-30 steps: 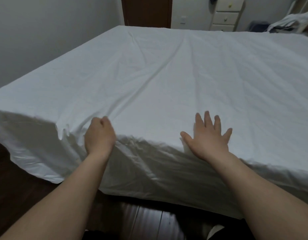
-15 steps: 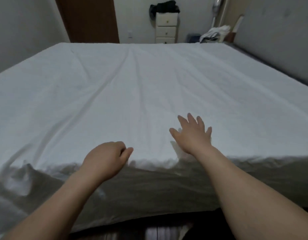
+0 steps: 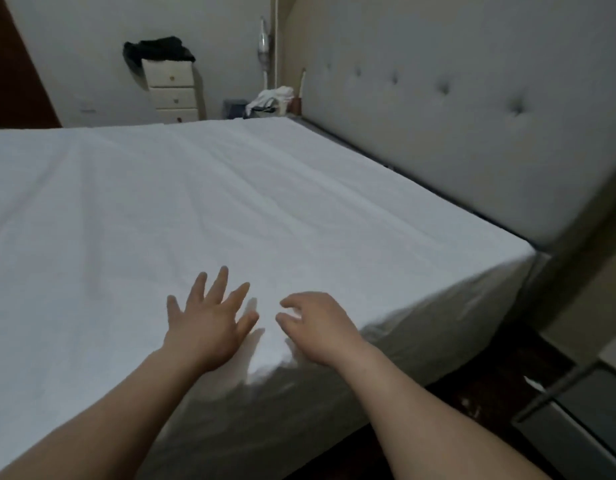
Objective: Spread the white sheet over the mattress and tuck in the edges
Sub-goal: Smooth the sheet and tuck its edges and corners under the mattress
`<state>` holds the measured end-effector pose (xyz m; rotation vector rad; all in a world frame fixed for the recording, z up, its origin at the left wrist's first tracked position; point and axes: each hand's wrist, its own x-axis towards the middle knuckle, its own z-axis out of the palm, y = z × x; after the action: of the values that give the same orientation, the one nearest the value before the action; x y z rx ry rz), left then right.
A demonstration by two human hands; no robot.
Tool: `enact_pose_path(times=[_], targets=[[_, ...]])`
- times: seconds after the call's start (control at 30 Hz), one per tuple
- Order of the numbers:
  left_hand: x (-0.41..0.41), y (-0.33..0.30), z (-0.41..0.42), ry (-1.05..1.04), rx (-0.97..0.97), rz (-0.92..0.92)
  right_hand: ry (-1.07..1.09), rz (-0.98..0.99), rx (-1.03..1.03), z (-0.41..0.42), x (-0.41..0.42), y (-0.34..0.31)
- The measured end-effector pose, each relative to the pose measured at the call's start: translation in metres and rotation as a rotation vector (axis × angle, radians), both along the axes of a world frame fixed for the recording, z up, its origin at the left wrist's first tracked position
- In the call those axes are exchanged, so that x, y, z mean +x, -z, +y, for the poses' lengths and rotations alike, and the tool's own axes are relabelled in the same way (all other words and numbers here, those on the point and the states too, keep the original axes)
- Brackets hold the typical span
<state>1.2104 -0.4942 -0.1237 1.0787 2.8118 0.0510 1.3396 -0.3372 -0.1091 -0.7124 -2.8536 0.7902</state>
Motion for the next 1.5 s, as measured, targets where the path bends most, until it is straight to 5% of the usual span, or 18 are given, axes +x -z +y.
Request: enact_pose_path(times=[0.23, 0.37, 0.5, 0.6, 0.73, 0.93, 1.07, 1.17, 1.5], targets=[[0.0, 0.033, -0.005, -0.005, -0.136, -0.053, 0.282, -0.354, 0.087, 0.082, 0.003, 0.031], [0.0, 0.031, -0.002, -0.001, -0.144, -0.029, 0.425, -0.25, 0.113, 0.08, -0.008, 0.022], [0.009, 0.035, -0.006, -0.025, -0.029, 0.065, 0.033, -0.192, 0.218, 0.051, -0.019, 0.029], [0.019, 0.032, -0.017, -0.107, 0.061, 0.114, -0.011, -0.34, 0.207, 0.034, -0.024, 0.038], [0.033, 0.02, -0.052, 0.005, -0.099, -0.019, 0.097, -0.324, 0.234, 0.011, -0.027, 0.036], [0.05, 0.015, -0.139, -0.093, -0.122, -0.021, -0.285, -0.062, 0.336, -0.09, -0.046, 0.026], [0.07, 0.013, -0.201, -0.018, -0.201, -0.059, -0.544, -0.081, 0.308, -0.171, -0.049, 0.025], [0.085, 0.005, -0.246, -0.13, -0.177, -0.082, -0.628, -0.242, 0.258, -0.214, -0.046, 0.029], [0.117, -0.023, -0.419, -0.565, -0.075, -0.129, -0.844, -0.089, 0.235, -0.337, -0.035, -0.001]])
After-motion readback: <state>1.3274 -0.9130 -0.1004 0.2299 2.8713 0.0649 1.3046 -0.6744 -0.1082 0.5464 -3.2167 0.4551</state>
